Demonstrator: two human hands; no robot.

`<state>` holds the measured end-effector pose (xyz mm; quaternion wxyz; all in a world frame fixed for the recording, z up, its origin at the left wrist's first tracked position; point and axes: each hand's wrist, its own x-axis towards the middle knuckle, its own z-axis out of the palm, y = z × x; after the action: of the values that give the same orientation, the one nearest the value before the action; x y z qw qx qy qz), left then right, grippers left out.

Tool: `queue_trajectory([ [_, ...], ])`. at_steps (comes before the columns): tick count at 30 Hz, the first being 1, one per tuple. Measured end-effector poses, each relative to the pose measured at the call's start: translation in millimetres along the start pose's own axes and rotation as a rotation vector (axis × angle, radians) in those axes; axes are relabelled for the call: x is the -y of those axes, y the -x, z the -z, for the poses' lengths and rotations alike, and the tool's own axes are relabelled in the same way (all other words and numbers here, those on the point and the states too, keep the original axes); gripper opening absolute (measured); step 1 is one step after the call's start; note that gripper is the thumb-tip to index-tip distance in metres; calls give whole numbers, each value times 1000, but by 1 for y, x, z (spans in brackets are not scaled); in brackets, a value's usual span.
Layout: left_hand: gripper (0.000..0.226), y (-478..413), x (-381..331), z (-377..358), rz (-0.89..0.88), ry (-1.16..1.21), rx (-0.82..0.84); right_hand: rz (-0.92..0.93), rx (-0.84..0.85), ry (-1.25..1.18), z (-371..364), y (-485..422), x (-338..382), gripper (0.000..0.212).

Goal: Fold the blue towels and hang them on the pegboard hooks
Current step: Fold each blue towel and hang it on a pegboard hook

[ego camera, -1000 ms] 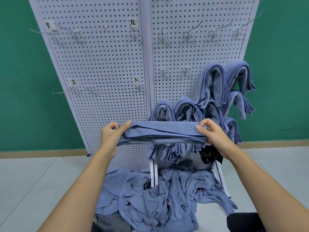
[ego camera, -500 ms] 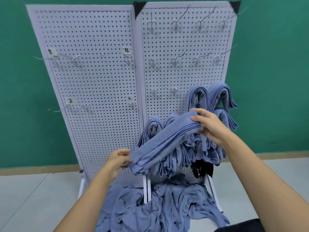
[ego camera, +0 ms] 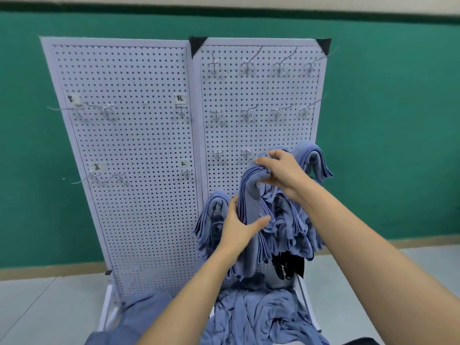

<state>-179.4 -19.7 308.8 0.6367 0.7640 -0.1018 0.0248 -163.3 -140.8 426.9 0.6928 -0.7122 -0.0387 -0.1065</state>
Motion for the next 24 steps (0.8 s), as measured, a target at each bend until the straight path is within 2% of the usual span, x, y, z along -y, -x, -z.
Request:
queue_trajectory([
  [1,93,1,1,-4,-18,-22,-43,1,-10,-29,3,-1,2,15],
  [2,84,2,2,-6,-61,-22,-99,2,-17,-63,8,-2,4,14],
  [5,46,-1,6,1,-170,114,-253,12,-35,-155,25,-2,5,17],
  [8,41,-3,-1,23,-174,174,-320,-26,-82,-162,44,-2,-9,16],
  [11,30,-8,-11,47,-173,152,-322,-163,-65,-64,61,2,-38,14],
  [14,25,-14,-18,62,-167,83,-330,-254,26,193,63,13,-64,9],
  [18,24,-24,-22,63,-142,-83,-345,-15,-13,459,43,12,-72,24],
  [21,21,-31,-27,56,-154,-202,-317,194,109,576,21,10,-67,43],
  [24,23,-37,-33,47,-203,-299,-287,266,176,736,3,10,-69,71],
])
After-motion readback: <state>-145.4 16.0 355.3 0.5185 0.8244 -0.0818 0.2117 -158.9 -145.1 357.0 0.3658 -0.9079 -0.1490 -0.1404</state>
